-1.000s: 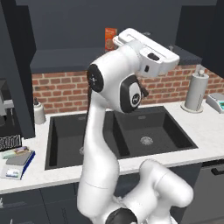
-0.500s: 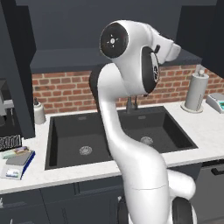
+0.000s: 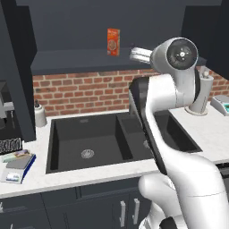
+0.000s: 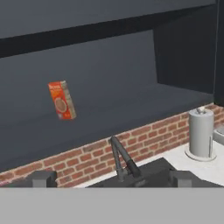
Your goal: Pick the bar and place it on the digital scale for weighing, and close the cabinet.
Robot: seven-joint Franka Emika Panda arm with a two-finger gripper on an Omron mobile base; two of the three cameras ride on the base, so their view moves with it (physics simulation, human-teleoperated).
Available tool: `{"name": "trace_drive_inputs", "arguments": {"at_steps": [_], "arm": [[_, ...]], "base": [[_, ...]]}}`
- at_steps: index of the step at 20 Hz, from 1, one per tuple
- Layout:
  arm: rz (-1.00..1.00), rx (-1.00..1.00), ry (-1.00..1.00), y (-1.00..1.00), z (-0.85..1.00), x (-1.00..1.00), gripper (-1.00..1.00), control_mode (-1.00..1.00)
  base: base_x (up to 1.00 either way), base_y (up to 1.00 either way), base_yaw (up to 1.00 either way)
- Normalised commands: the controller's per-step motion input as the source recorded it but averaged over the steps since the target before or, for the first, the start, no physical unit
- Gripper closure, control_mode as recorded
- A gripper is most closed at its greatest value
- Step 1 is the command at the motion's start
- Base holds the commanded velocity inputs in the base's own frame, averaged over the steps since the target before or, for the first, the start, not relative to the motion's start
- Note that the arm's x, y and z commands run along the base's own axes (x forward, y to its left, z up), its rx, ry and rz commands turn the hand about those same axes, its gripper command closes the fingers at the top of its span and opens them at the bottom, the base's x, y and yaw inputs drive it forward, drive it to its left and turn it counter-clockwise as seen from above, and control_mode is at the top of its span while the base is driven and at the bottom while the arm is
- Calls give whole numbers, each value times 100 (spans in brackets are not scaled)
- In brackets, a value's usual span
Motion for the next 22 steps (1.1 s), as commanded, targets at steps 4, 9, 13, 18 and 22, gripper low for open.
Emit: {"name": "trace_drive_inputs", "arguments": {"at_steps": [4,9,13,18,22], "arm": [[43,17,0,-2,0,28,-100,-100],[47,17,0,0,0,39,-100,-100],[35,7,-2,1,0,14,-100,-100],[8,-2,-2,0,-35,-16,-100,-100],[0,-6,1,0,-48,-5,-100,-100]], "base": [[0,0,0],[0,0,0],[0,0,0],[0,0,0],[0,0,0]]}}
